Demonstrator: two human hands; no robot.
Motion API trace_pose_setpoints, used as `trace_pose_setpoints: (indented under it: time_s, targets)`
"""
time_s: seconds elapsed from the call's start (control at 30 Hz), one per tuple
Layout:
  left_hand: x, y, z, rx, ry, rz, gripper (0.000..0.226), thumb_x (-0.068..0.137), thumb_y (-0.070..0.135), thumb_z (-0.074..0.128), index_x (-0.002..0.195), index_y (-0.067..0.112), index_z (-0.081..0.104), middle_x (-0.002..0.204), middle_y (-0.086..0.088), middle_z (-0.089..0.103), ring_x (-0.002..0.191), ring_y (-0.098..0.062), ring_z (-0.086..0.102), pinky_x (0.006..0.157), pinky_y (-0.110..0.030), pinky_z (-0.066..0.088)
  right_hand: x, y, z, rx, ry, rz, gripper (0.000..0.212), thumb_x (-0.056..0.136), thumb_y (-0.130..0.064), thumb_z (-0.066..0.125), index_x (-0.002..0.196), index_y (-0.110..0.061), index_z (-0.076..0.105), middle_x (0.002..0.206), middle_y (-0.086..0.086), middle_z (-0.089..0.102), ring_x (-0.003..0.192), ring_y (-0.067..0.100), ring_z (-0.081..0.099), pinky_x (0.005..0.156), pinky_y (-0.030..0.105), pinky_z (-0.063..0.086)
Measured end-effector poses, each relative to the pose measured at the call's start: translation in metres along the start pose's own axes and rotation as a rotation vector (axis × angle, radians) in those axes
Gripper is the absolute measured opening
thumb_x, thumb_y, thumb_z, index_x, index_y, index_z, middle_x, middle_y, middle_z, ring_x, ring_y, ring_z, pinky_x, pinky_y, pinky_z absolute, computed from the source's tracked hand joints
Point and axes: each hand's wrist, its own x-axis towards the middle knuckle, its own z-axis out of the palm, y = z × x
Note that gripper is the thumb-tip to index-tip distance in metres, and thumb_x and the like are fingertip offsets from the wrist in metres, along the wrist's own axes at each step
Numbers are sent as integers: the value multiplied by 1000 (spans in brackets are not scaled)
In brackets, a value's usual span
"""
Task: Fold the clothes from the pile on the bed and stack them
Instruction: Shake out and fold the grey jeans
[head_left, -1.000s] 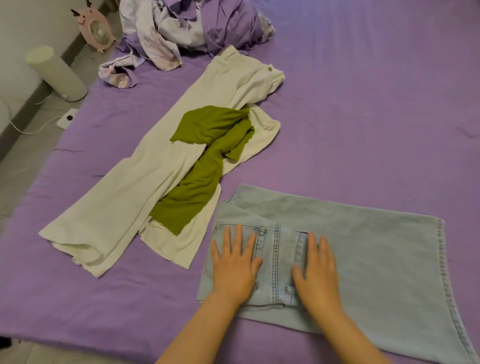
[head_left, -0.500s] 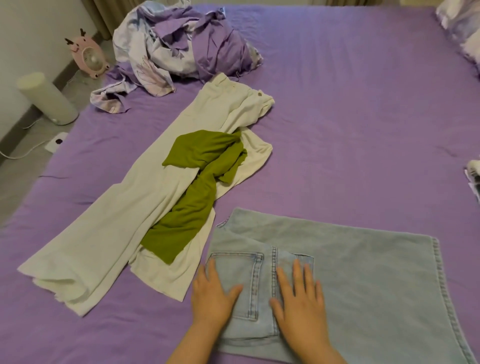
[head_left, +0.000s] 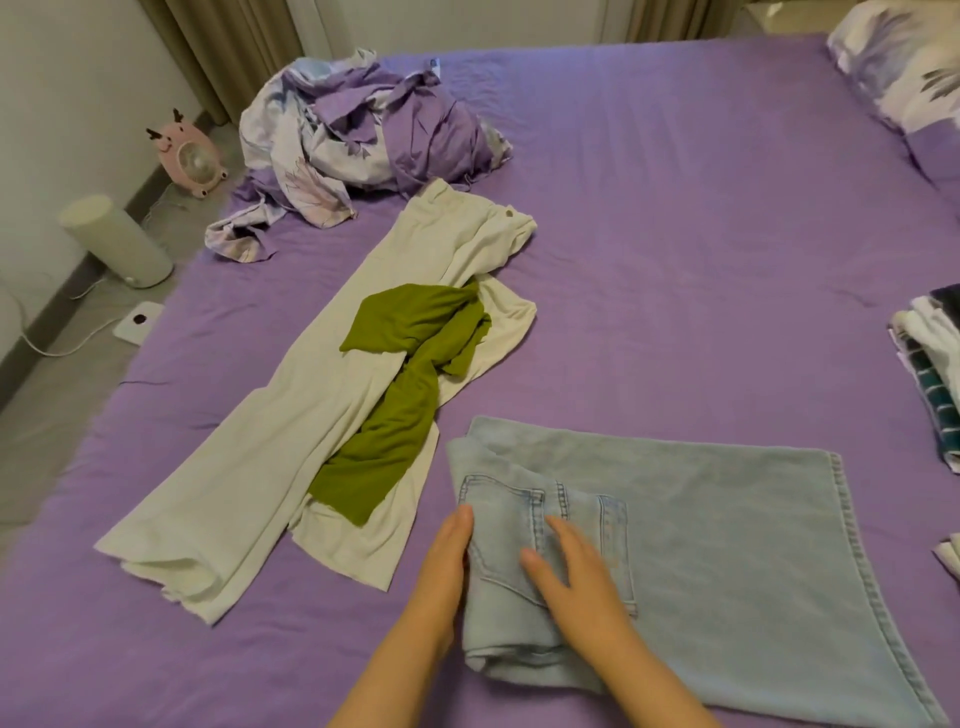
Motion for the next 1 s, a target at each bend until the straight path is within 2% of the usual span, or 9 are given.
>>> trace_pose_setpoints:
  time_s: [0.1, 0.2, 0.27, 0.33, 0.43, 0.53, 0.67, 0.8, 1.0]
  targets:
    - [-21, 9, 35, 45, -48, -12, 51, 95, 52, 35, 119, 17, 64, 100, -9, 69, 83, -26, 57, 69, -33, 46, -9, -29, -20, 424, -65, 92, 54, 92, -48, 51, 141, -29, 39, 141, -6, 46, 115, -2, 46, 79, 1, 36]
    - [-37, 12, 68, 122, -79, 51, 51, 100, 44, 25, 118, 16, 64, 102, -4, 69, 79, -16, 55, 77, -31, 43, -16, -32, -58, 530, 11, 103, 47, 89, -45, 60, 131, -31, 45, 124, -5, 57, 98, -8, 58, 70, 2, 41]
    - [-44, 9, 89, 196, -116, 68, 53, 101, 45, 22, 105, 22, 69, 99, 9, 72, 91, -5, 61, 89, -26, 39, -23, -24, -88, 478, 52, 104, 57, 85, -39, 67, 135, -29, 42, 122, -2, 58, 101, 4, 58, 74, 11, 41]
    - [-50, 5, 114, 247, -201, 65, 55, 100, 46, 22, 95, 24, 72, 90, 17, 73, 91, 6, 62, 82, -16, 40, -29, -9, -117, 346, 119, 116, 55, 84, -27, 69, 133, -25, 44, 116, -3, 59, 105, 14, 58, 77, 17, 40]
    - [-52, -4, 158, 325, -348, 28, 46, 102, 39, 28, 103, 21, 70, 96, 12, 74, 91, 4, 65, 73, -10, 47, -39, 24, -157, 198, 271, 110, 22, 86, -11, 60, 104, -21, 53, 87, -9, 58, 97, 25, 62, 60, 13, 35]
    - [-46, -25, 196, 581, -307, 161, 28, 101, 22, 46, 125, 15, 58, 125, -2, 63, 116, -11, 57, 96, -20, 44, -48, 63, -190, 185, 382, 156, 13, 88, -10, 60, 97, -16, 53, 89, 0, 60, 95, 28, 61, 65, 23, 35]
    - [-26, -65, 217, 1339, -198, 481, 51, 101, 32, 40, 149, 24, 28, 156, 0, 23, 141, -15, 24, 114, -23, 18, -46, 112, -218, 186, 430, 203, 25, 91, -11, 61, 114, -7, 54, 111, 12, 63, 102, 30, 59, 73, 28, 38]
    - [-14, -101, 223, 1666, -181, 387, 59, 100, 43, 32, 152, 36, 6, 161, -4, -7, 148, -25, -3, 119, -39, 12, -30, 157, -233, 167, 400, 252, 29, 93, -12, 58, 120, -3, 52, 118, 16, 61, 109, 32, 57, 78, 29, 39]
    - [8, -129, 228, 1770, -171, 264, 66, 98, 51, 33, 150, 43, -7, 158, -3, -23, 146, -32, -16, 116, -52, 11, -8, 208, -237, 104, 358, 359, 26, 92, -11, 60, 115, 0, 56, 114, 19, 63, 106, 34, 58, 84, 37, 46]
